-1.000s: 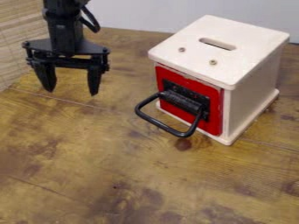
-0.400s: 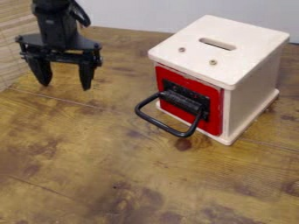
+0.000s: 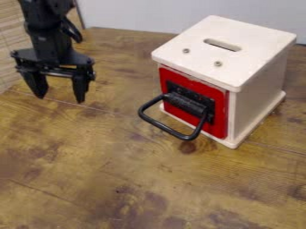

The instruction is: Close the drawer

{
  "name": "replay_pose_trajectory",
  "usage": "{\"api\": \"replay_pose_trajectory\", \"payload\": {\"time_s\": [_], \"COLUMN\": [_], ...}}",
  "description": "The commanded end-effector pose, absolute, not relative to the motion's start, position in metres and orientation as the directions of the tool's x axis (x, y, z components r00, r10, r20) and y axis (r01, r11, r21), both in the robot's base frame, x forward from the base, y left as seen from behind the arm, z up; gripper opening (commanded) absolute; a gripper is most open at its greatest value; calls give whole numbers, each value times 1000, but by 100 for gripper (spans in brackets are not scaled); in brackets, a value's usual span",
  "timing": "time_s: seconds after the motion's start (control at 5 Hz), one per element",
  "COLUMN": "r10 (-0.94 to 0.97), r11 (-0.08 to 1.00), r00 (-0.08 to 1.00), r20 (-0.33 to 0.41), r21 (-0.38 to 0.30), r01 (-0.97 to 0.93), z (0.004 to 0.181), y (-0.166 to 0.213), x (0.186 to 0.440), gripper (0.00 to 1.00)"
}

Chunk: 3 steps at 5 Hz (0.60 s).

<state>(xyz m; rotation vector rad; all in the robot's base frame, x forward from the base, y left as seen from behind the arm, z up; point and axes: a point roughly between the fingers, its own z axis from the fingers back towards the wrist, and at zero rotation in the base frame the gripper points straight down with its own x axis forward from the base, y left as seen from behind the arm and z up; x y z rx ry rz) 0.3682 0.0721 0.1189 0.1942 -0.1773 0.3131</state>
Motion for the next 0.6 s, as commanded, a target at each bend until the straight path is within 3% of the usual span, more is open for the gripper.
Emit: {"api": "replay_pose_trajectory", "payload": {"time_s": [0.0, 0.2, 0.4], "r10": [279, 284, 291], "r11": [933, 930, 925], "r00": [922, 921, 918], "r20": [269, 268, 270], "r21": [151, 158, 164], "r01": [-327, -333, -342], "z": [137, 135, 148], "y": [65, 66, 68], "x": [368, 365, 367], "gripper": [100, 100, 100]}}
